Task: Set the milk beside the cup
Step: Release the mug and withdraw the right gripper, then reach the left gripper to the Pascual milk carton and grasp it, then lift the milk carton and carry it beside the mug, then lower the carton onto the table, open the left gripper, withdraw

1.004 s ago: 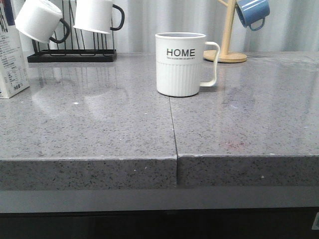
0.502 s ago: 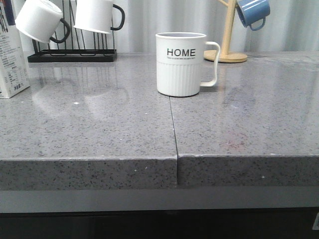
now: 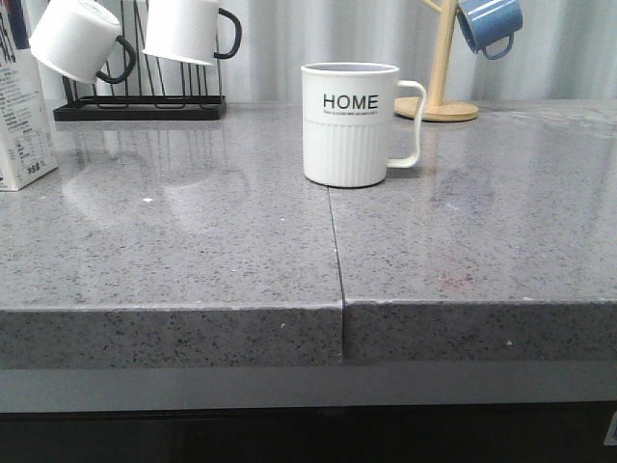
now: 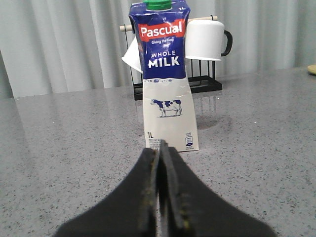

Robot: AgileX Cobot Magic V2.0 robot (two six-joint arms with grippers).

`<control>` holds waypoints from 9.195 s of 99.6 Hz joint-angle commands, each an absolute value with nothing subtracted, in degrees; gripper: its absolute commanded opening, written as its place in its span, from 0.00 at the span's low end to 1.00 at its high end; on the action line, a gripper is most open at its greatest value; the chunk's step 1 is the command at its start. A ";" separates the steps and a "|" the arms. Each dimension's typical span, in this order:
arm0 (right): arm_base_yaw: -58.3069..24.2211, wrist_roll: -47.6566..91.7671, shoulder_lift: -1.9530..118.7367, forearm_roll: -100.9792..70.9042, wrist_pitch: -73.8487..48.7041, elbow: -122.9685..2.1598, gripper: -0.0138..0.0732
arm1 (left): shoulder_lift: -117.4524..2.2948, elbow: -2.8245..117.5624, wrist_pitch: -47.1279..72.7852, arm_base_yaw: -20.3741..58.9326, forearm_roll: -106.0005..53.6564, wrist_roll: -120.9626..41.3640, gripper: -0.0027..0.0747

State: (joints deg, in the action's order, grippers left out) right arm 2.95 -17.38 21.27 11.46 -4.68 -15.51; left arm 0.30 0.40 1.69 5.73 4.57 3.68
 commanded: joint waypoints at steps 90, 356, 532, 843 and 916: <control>3.38 -17.47 21.37 11.96 -0.66 -17.09 0.02 | -20.09 24.18 15.25 5.63 -6.57 4.22 0.01; 3.38 -17.47 21.37 11.96 -0.66 -17.09 0.02 | -83.18 46.26 -29.77 8.48 -7.84 0.80 0.36; 3.38 -17.47 21.37 11.96 -0.66 -17.09 0.02 | -91.53 65.38 -35.42 36.09 -30.89 -14.45 0.19; 3.38 -17.47 21.37 11.96 -0.66 -17.09 0.08 | -20.27 22.50 0.76 2.74 -3.47 6.89 0.01; 3.38 -17.47 21.37 11.96 -0.66 -17.09 0.08 | -18.88 20.07 1.27 2.61 1.17 6.67 0.01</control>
State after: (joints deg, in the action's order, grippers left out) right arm 2.95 -17.46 21.27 11.46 -4.68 -15.51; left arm -19.47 19.82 5.19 2.70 -1.46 6.48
